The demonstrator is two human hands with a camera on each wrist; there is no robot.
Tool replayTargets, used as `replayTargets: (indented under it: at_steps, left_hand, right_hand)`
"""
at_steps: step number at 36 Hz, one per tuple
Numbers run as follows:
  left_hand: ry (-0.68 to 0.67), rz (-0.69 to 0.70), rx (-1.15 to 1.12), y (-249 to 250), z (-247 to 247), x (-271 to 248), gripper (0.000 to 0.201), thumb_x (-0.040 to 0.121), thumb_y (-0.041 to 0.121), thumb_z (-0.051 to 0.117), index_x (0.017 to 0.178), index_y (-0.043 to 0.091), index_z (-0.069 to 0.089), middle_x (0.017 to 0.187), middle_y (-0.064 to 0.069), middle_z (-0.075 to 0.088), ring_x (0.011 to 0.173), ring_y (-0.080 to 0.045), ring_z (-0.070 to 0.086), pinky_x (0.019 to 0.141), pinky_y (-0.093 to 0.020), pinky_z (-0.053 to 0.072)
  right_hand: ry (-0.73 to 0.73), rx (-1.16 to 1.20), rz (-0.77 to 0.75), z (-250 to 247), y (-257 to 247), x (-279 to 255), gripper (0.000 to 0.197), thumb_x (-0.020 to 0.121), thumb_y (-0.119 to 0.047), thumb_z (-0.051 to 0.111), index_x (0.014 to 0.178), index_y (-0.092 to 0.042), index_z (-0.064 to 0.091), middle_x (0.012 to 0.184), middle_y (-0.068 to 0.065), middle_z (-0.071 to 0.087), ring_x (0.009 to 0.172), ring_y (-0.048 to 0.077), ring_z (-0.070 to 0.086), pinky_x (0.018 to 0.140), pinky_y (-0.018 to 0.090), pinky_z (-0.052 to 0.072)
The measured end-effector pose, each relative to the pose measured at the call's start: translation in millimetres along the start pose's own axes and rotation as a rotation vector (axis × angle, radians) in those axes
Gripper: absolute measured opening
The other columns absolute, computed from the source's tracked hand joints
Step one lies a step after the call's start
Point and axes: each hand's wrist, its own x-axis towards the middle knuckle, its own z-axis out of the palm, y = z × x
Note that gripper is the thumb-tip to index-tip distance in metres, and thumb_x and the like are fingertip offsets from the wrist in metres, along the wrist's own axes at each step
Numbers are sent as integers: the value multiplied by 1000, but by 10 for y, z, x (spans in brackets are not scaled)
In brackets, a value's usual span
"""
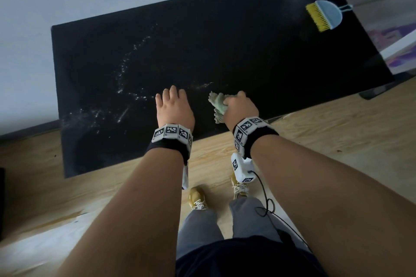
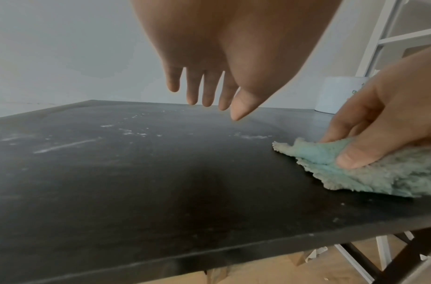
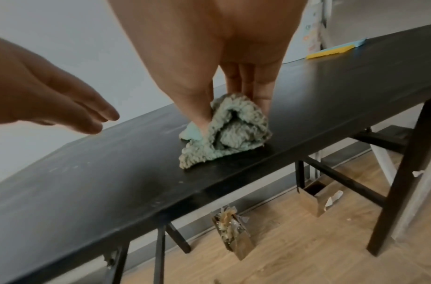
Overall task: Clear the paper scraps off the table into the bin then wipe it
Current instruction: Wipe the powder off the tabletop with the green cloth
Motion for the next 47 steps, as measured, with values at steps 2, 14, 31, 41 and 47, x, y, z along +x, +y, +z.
replayTargets:
  at_steps: [2,14,31,41,47]
  left_hand:
    - [2,11,11,-126,-17,-11,46,94,15,43,140,11,40,151,-11,32,139,-30,28,118,-46,16]
    - [34,78,50,-576,-197,140,45,94,16,45,139,12,40,150,-10,32,139,-28,29,119,-46,17]
    - [-19,-24,23,-896,-142,563,45,95,14,41,140,11,39,152,-11,30,140,-29,26,118,-45,16]
    - [-1,-96,-11,-950,-208,901,44,95,12,38,140,10,40,151,-11,31,140,-29,27,119,-44,14]
    - [-6,-114,-21,-906,-223,1101,46,95,11,38,140,10,38,152,-11,30,141,-29,26,119,-45,15]
  right_hand:
    - [-25,52,-11,13,-89,-4,31,89,-15,55,118,-20,65,121,8,47,99,26,57,79,34,51]
    - [146,123,465,10,18,69,31,92,-11,52,122,-4,56,128,18,51,116,31,48,97,36,43]
    - [-4,-19,170,31,-1010,681,31,92,-17,57,121,-10,59,129,8,41,122,25,43,86,36,47]
    - [50,64,-26,-168,-1089,986,28,90,-19,53,115,-23,65,120,5,47,107,24,52,69,33,43]
    - [142,0,209,-404,-757,1460,39,94,-14,50,132,-22,53,131,9,40,120,26,44,86,40,47]
